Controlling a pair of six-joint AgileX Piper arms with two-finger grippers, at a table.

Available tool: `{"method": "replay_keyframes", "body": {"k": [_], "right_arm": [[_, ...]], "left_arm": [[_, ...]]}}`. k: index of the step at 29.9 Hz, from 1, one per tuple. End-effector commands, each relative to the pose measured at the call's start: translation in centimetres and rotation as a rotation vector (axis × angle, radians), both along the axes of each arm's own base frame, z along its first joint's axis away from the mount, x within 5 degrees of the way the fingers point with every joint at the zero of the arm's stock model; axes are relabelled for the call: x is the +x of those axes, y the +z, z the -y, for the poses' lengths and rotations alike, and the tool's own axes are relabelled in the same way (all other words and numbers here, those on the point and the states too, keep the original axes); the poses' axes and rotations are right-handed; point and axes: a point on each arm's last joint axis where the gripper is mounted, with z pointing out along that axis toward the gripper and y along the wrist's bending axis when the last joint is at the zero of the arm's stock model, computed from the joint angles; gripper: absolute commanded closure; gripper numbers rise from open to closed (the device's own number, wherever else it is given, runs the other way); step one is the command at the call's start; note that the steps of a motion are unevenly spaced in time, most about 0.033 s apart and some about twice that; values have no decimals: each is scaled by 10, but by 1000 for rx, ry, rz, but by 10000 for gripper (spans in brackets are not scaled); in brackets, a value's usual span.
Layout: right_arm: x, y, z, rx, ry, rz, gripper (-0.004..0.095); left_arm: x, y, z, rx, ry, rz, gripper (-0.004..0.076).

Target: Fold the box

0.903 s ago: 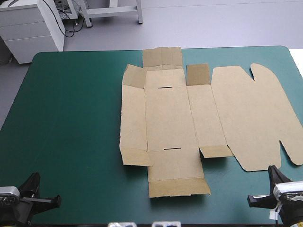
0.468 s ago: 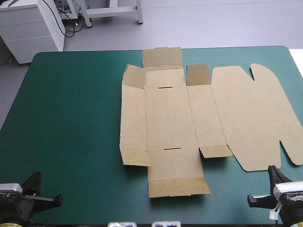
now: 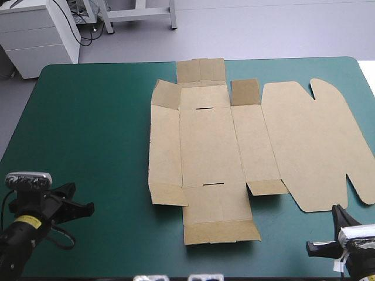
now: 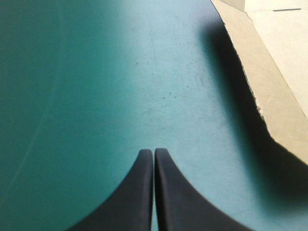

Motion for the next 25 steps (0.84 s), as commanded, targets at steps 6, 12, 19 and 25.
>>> {"method": "replay_keyframes", "body": {"k": [6,12,19,25], "right_arm": [[-5,14,0,-4,-9,122,927],[-5,14,0,-4,-9,122,927],[-5,14,0,-4,-9,122,927],[-5,14,0,-4,-9,122,927]], "left_arm": [[68,22,13,-129,-48,-145,731],[107,15,30,-240,-177,-317,731],[145,-6,45,-415,-229,-478,731],[164,-31,52,-495,-233,-629,731]]}}
